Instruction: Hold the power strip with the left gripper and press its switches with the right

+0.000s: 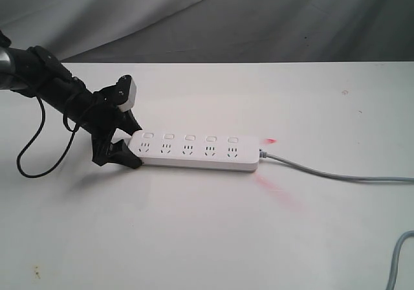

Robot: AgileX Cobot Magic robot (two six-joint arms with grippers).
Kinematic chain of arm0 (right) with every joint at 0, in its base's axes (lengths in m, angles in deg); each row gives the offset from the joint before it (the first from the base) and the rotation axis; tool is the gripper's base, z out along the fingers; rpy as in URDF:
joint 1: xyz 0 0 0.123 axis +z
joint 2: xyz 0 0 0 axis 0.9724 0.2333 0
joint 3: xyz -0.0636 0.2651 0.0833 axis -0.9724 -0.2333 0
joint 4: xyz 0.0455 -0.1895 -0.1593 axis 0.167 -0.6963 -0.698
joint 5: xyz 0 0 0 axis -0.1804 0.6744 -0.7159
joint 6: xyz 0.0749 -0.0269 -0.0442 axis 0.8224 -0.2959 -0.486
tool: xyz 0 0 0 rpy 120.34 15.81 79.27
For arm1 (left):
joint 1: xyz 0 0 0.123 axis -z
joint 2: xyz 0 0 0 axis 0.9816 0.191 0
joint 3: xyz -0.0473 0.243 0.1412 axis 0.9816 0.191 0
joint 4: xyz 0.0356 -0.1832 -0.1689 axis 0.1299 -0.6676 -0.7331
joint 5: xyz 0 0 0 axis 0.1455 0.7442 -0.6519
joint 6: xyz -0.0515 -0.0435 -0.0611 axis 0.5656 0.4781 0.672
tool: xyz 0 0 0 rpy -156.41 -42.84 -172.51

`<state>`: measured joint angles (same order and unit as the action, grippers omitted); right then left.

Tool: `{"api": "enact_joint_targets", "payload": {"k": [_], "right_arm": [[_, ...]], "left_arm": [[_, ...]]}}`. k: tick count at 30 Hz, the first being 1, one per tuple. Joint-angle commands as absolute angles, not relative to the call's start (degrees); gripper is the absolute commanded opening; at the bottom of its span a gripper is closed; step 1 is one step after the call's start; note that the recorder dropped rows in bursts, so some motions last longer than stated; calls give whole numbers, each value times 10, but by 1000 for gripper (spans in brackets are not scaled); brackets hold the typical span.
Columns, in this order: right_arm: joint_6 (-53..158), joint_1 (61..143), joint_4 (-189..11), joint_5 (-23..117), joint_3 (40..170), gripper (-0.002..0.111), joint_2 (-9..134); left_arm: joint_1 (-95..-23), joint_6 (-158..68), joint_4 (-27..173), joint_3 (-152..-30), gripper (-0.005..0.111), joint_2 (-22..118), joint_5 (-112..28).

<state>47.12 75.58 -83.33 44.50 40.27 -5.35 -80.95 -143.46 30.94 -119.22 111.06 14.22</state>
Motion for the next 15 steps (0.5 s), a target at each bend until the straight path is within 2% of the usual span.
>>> {"api": "enact_joint_targets", "payload": {"k": [1, 15], "right_arm": [[472, 752, -840, 443, 401, 0, -57], [472, 752, -840, 443, 401, 0, -57]], "left_arm": [[-808, -1423, 338, -1182, 64, 1128, 145], [-808, -1423, 330, -1182, 65, 1128, 145]]}}
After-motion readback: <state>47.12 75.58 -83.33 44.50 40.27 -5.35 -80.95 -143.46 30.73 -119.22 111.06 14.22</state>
